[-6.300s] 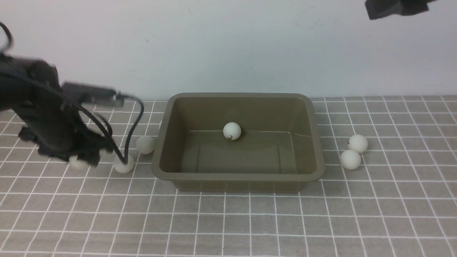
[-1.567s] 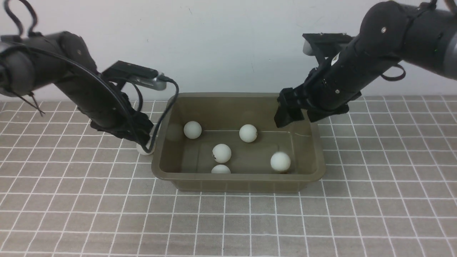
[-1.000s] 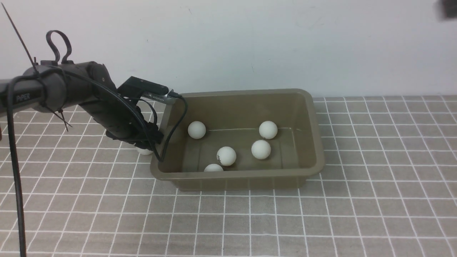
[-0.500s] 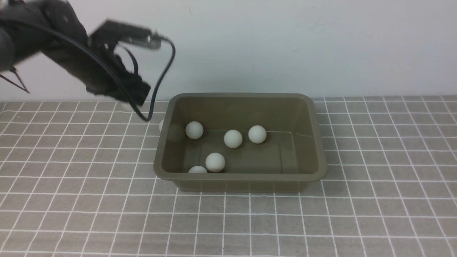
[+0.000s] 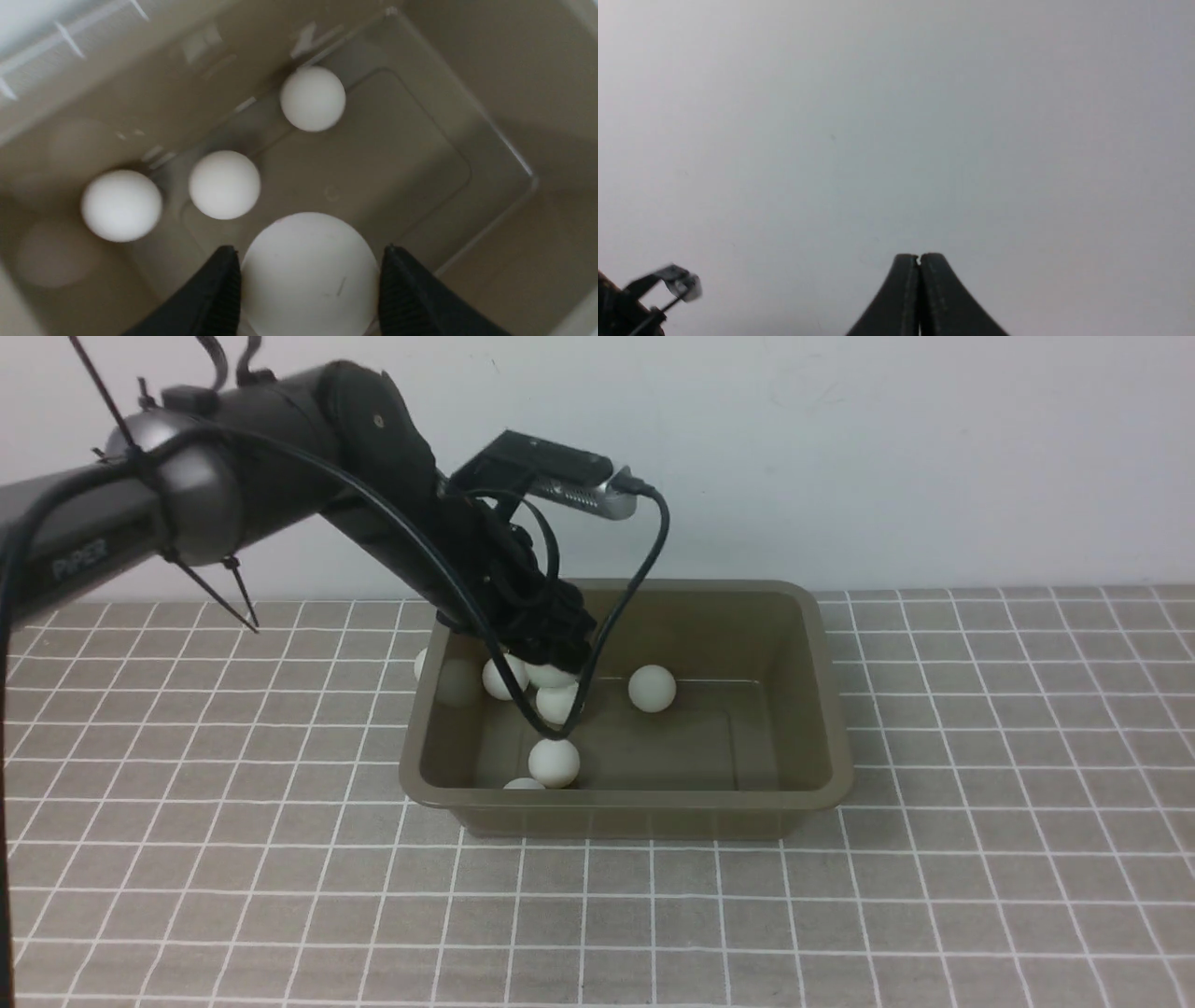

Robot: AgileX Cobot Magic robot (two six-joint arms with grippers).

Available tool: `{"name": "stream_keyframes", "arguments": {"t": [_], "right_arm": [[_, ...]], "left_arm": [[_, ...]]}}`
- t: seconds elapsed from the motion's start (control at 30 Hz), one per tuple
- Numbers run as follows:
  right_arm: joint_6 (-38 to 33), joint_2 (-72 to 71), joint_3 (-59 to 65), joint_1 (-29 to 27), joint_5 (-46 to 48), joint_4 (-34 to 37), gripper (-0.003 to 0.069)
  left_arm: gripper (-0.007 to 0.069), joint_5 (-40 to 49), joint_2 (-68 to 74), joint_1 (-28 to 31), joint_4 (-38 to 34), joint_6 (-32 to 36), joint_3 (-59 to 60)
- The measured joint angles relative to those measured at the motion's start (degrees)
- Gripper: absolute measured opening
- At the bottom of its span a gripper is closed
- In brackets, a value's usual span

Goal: Put the table tennis balls into the box on the grey coffee tablecloth.
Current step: 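Drop the ball into the bin, then reach for and grasp a ping pong ball on the table beside the basket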

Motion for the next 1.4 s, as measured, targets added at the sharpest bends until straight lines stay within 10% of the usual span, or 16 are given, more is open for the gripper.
{"name": "stream_keyframes", "arguments": {"t": [0.17,0.27,0.3,0.4,0.6,0.77,1.1,1.4], "right_arm": [[2.33,-0.8,7.73,0.0,-10.14,-1.67,-0.0015],[2.99,-0.8,8.05,0.06,-13.01,-2.27,-0.0015],[3.04,-0.8,8.05,0.06,-14.07,-2.4,-0.0015],[3.06,-0.8,8.05,0.06,-14.58,-2.55,-0.0015],[3.06,-0.8,8.05,0.06,-14.56,-2.78,-0.0015],[3.06,-0.8,8.05,0.06,-14.6,-2.83,-0.0015],[3.11,-0.8,8.05,0.06,-16.35,-2.96,-0.0015],[3.13,-0.8,8.05,0.06,-16.54,-3.0,-0.0015]], "left_arm": [[0.06,0.46,-1.08,1.67,4.06,-7.13,-1.15],[0.0455,1.95,-2.99,5.54,8.37,-12.76,-1.89],[0.0277,2.9,-3.8,8.15,10.56,-15.01,-2.0],[0.0061,3.05,-4.12,13.62,11.94,-16.37,-2.18],[0.0001,-0.43,1.71,18.03,10.96,-13.4,-2.18],[0.0091,-5.23,8.36,17.77,4.32,-8.68,-2.18],[0.0515,-10.91,12.94,17.13,-12.43,6.48,-2.18],[0.0554,-13.58,15.85,16.11,-13.87,8.09,-2.18]]}}
